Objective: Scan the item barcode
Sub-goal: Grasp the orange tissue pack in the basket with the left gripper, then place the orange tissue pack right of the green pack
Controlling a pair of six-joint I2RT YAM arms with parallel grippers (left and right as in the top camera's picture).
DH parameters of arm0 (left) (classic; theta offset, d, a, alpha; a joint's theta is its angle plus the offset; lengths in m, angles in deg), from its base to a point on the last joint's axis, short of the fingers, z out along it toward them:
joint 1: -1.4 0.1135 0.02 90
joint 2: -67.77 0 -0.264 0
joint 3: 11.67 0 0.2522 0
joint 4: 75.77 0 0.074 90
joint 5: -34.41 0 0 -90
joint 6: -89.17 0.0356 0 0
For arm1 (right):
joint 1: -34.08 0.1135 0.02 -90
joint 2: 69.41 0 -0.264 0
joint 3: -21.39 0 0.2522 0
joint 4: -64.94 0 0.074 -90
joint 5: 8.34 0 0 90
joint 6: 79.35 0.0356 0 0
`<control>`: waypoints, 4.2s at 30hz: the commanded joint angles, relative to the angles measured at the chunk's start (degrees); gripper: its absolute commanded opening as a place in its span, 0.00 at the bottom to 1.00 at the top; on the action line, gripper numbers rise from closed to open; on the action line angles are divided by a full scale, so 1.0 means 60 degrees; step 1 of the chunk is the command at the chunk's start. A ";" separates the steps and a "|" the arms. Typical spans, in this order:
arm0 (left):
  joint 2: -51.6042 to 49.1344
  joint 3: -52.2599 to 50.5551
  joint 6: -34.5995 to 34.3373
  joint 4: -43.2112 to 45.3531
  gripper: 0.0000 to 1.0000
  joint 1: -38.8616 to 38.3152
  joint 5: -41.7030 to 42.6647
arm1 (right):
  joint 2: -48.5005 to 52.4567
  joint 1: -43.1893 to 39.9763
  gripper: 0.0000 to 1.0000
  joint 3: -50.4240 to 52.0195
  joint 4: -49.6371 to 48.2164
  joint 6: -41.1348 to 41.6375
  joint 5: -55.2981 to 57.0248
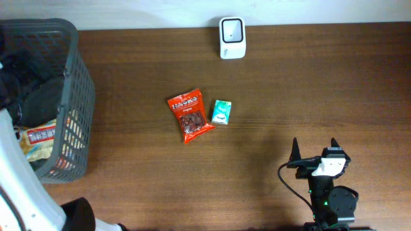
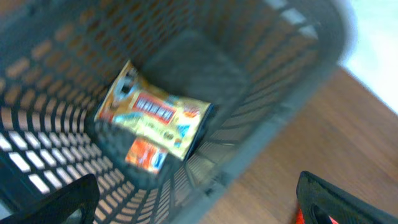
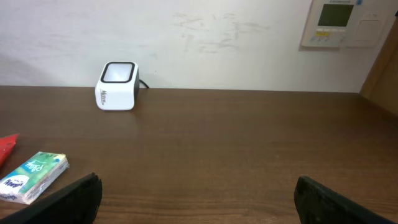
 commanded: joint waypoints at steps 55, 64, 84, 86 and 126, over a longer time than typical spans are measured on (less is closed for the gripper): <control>-0.1789 0.1479 0.2397 0.1435 0.00 0.0229 0.5887 | -0.0069 0.0051 0.98 0.0051 0.0069 0.0076 0.0124; -0.2623 -0.0113 0.2426 0.1971 0.00 -0.5971 0.5486 | -0.0069 0.0051 0.98 0.0051 0.0069 0.0076 0.0124; -0.6346 0.2830 0.2430 0.1698 1.00 -0.7632 0.5260 | -0.0069 0.0051 0.98 0.0051 0.0069 0.0076 0.0124; -0.6346 0.5380 0.2430 0.0452 0.99 -0.6951 0.5242 | -0.0069 0.0051 0.98 0.0051 0.0069 0.0076 0.0124; -0.3435 -0.6896 -0.2637 0.6076 0.73 0.1880 -0.0630 | -0.0069 0.0051 0.98 0.0051 0.0069 0.0076 0.0124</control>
